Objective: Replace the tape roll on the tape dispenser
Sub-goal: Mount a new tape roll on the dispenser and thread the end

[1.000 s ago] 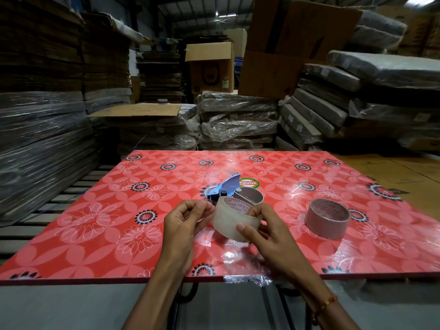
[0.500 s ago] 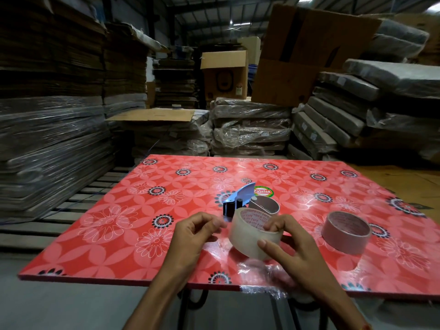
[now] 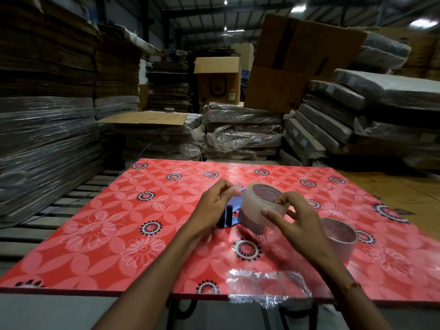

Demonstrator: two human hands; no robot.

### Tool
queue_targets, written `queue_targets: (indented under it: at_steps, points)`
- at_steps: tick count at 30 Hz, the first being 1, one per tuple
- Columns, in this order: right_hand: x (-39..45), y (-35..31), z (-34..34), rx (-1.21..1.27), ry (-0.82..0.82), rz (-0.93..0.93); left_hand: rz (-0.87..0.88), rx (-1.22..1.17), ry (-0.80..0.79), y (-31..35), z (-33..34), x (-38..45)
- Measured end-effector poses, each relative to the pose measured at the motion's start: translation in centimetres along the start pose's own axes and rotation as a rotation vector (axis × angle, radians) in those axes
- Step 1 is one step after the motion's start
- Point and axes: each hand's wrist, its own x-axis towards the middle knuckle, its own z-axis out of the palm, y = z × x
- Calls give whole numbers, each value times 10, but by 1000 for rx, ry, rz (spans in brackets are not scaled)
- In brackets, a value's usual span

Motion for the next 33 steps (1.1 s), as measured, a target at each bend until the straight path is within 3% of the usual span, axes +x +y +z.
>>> queue_targets:
  at_steps: [8,14,29,33]
  points:
    - [-7,5,3,0,-33,-29,73,251,74,-4,2,-17]
    - [-24,-4,-7,64,-47,-22,222,398,84,10,-4,-40]
    - [-22,-7,-4,-21,-30,-29,-156,-306,-85,14,-23,-16]
    - [-23,-9,-3,-59,-43,-50,-192,-374,-97,12,-25,-13]
